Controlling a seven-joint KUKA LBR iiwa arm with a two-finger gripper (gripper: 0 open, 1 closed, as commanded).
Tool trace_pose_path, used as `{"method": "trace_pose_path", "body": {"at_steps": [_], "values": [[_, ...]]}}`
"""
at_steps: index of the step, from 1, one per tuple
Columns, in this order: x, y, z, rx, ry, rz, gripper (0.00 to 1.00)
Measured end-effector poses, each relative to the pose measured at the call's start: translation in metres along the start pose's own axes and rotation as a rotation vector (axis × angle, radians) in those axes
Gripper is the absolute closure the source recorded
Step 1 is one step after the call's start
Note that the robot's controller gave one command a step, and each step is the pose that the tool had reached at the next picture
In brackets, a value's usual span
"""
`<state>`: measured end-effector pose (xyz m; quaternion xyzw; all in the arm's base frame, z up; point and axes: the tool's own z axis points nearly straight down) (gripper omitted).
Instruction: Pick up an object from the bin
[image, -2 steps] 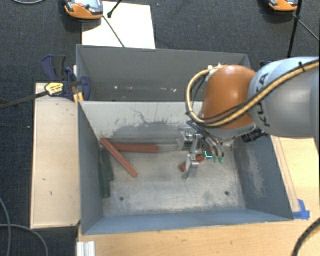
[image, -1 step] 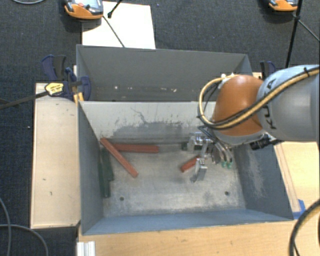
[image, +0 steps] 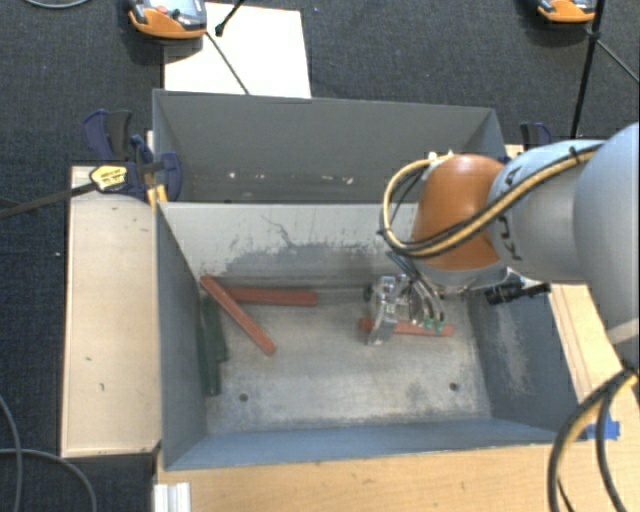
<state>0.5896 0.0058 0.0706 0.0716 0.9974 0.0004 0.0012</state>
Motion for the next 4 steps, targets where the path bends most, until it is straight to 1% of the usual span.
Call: {"method": "trace_pose_path", "body": {"at_steps": [1, 2, 3, 4], "values": [[0.000, 0.000, 0.000, 0.000, 0.000, 0.001, 1.00], [0.015, -0.023, -0.118, 0.001, 0.000, 0.021, 1.00], [0.015, -0.023, -0.118, 0.000, 0.000, 0.021, 1.00], [0.001, -0.038, -0.146, 0.000, 0.001, 0.020, 1.00]]}}
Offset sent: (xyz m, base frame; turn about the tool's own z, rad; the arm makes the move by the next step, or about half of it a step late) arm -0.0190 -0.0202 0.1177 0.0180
